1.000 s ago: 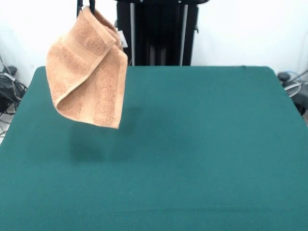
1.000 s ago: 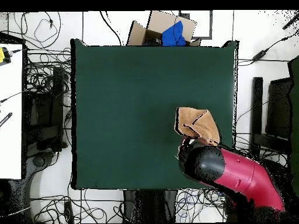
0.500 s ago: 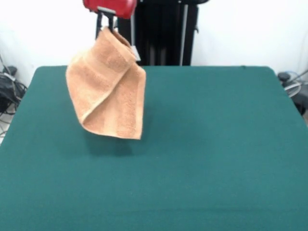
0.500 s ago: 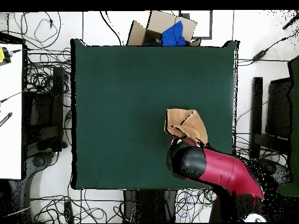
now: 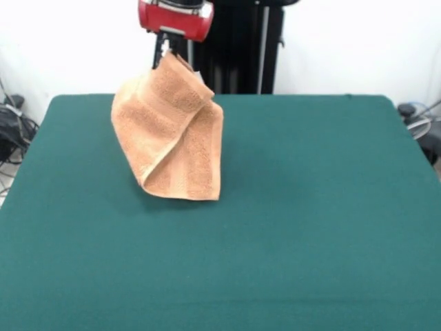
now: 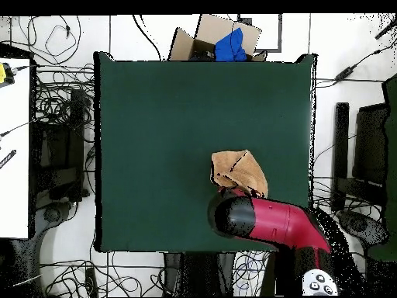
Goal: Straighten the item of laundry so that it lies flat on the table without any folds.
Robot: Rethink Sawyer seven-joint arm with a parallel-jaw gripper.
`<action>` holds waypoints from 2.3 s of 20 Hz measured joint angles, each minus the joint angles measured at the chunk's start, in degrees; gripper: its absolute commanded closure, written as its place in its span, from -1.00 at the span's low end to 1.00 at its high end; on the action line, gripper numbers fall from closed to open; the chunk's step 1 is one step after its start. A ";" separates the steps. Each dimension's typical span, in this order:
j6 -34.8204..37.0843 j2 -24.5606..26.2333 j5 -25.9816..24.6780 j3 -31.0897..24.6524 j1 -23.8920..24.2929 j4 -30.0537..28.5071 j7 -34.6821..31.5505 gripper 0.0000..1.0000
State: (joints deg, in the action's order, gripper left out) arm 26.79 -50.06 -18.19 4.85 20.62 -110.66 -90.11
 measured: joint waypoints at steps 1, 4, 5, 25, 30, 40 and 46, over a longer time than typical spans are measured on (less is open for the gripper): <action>0.00 0.14 -0.39 0.17 -0.37 0.06 0.00 1.00; -0.01 1.06 -2.00 1.17 -2.57 0.31 0.00 1.00; -0.01 1.19 -2.09 1.27 -2.77 0.31 0.00 1.00; -8.05 6.35 -2.12 1.56 -2.08 0.18 0.00 1.00; -8.82 7.64 -2.12 1.60 -2.06 0.05 0.00 -1.00; -10.33 7.83 -2.12 1.61 -1.52 -0.07 0.00 -1.00; -10.89 7.83 -2.10 1.61 -1.25 -0.12 0.00 -1.00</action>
State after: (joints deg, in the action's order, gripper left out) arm 15.89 -42.23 -20.28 6.46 19.38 -110.77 -90.11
